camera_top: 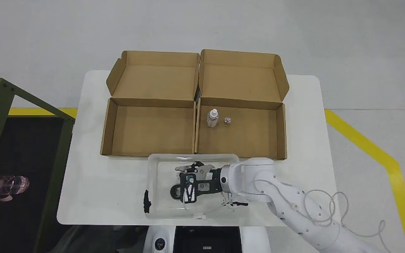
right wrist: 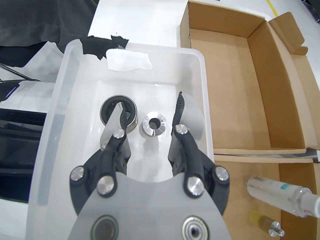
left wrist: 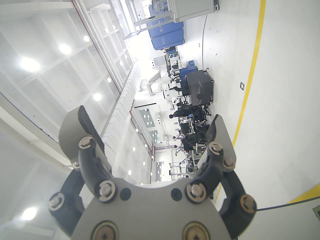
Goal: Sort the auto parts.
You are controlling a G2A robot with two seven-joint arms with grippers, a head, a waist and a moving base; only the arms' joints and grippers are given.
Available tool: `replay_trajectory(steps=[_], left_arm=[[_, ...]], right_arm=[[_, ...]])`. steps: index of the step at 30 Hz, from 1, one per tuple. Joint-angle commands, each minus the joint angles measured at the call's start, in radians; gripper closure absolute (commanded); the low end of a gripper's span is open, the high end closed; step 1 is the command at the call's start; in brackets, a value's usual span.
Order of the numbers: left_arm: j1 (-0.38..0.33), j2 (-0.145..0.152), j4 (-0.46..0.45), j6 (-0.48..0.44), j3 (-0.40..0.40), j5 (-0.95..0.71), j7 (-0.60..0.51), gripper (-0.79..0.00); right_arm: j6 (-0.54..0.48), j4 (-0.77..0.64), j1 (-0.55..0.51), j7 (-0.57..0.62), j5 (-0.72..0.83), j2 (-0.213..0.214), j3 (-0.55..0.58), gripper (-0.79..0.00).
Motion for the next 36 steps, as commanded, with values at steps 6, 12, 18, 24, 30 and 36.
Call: replay_trajectory(steps=[6,12,18,24,30,36], left_arm=[[0.0,0.0,0.0,0.0,0.0,0.0,0.0,-0.785],[0.0,0.0,0.0,0.0,0.0,0.0,0.0,-0.785],[0.0,0.0,0.0,0.0,0.0,0.0,0.0,-0.785],[0.0,0.0,0.0,0.0,0.0,0.0,0.0,-0.785],[0.0,0.0,0.0,0.0,0.0,0.0,0.0,-0.785],[0.0,0.0,0.0,0.0,0.0,0.0,0.0,-0.785]], right_arm=[[0.008,0.012,-0.017,0.029,-0.012,0.005,0.022,-0.345],[0.004,0.027,-0.019,0.046,-0.021,0.005,0.022,-0.348],[0.013,0.059,-0.008,0.06,-0.026,-0.004,0.003,-0.345],[0.016,0.093,0.02,0.067,-0.024,-0.018,-0.024,-0.345],[0.02,0.131,0.051,0.067,-0.016,-0.036,-0.056,-0.348],[0.026,0.174,0.078,0.06,-0.006,-0.057,-0.093,-0.351]])
